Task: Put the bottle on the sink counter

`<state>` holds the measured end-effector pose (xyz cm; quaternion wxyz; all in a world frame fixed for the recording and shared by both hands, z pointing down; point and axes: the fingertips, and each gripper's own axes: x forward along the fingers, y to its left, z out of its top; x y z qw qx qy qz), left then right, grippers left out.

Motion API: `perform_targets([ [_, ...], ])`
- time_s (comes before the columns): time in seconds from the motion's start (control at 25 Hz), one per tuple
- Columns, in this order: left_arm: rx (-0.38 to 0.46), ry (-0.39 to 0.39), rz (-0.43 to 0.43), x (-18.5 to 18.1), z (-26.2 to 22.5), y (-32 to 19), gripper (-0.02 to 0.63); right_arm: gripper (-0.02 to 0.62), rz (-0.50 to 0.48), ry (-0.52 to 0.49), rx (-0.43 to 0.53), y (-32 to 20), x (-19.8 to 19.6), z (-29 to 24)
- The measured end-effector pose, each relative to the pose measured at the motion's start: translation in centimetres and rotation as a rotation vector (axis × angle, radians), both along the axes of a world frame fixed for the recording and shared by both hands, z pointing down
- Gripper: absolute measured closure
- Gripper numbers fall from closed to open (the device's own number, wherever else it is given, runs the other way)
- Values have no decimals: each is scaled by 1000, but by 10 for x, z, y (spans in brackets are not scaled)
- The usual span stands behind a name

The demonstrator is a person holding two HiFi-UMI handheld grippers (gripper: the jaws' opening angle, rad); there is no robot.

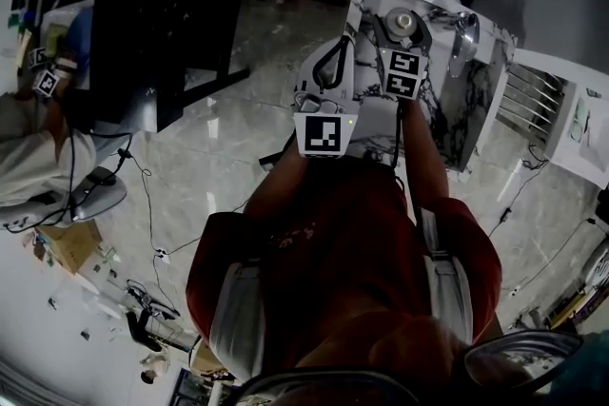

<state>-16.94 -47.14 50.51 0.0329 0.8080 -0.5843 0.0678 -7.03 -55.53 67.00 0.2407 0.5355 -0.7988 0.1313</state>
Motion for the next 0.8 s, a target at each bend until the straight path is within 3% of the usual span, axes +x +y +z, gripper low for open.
perform_targets([
  [0.4, -12, 19, -11, -11, 8, -10, 603, 253, 22, 11, -25, -12, -5, 19],
  [0.8, -17, -18, 6, -11, 11, -17, 603, 253, 48, 8, -18, -22, -3, 21],
])
